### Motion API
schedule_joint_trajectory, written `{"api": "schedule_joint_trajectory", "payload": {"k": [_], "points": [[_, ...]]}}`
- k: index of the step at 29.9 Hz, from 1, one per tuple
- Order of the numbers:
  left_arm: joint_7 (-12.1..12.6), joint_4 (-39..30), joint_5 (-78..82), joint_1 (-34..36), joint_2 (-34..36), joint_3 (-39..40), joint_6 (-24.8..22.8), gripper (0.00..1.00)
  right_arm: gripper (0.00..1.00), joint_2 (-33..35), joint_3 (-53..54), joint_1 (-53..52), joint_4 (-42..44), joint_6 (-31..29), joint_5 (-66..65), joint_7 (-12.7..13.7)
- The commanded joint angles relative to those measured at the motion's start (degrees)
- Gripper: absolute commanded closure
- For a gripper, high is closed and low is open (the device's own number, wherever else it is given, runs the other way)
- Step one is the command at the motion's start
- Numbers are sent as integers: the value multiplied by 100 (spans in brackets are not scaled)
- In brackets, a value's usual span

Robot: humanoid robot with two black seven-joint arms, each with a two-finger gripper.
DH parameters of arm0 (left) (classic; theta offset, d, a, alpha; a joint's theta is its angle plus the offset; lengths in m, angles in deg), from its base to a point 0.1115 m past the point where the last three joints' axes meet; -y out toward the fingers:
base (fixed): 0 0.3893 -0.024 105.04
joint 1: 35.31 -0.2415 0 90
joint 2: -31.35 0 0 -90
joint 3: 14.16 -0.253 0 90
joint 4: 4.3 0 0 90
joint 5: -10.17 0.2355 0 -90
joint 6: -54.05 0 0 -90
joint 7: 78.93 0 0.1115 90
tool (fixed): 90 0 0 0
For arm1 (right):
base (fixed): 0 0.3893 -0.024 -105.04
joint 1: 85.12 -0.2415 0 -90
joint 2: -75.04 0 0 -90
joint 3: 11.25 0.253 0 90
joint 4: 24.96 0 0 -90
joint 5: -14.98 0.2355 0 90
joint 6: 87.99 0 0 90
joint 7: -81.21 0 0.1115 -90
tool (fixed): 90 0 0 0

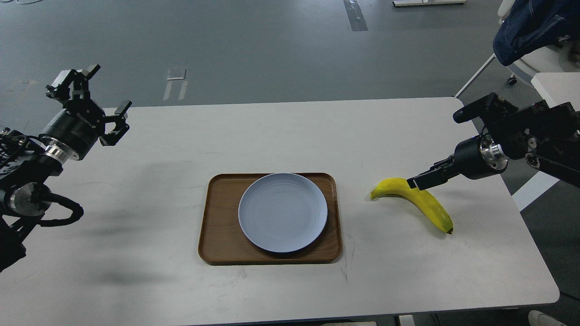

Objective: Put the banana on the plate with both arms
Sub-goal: 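Reach the right gripper down and grasp the yellow banana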

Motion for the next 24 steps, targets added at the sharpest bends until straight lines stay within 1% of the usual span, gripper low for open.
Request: {"api": "schedule_joint_trajectory", "payload": {"k": [1, 8, 13, 17, 23, 24], "points": [[0, 1, 0, 5, -3, 0, 0, 2, 0, -184, -198, -13, 130, 1, -69, 1], [0, 1, 0, 5, -3, 0, 0, 2, 0, -491, -435, -13, 314, 1, -69, 1], [0, 1, 0, 5, 14, 0, 0, 2, 0, -886, -847, -13, 797, 1, -69, 1], [0, 1, 0, 5, 23, 0, 0, 2, 1, -966, -1068, -4, 886, 1, -69, 1], [0, 1, 0, 5, 41, -9, 0, 2, 10, -966, -1086, 31, 868, 1, -60, 1], [0, 1, 0, 5, 41, -9, 0, 2, 17, -966, -1086, 40, 868, 1, -60, 1]]}}
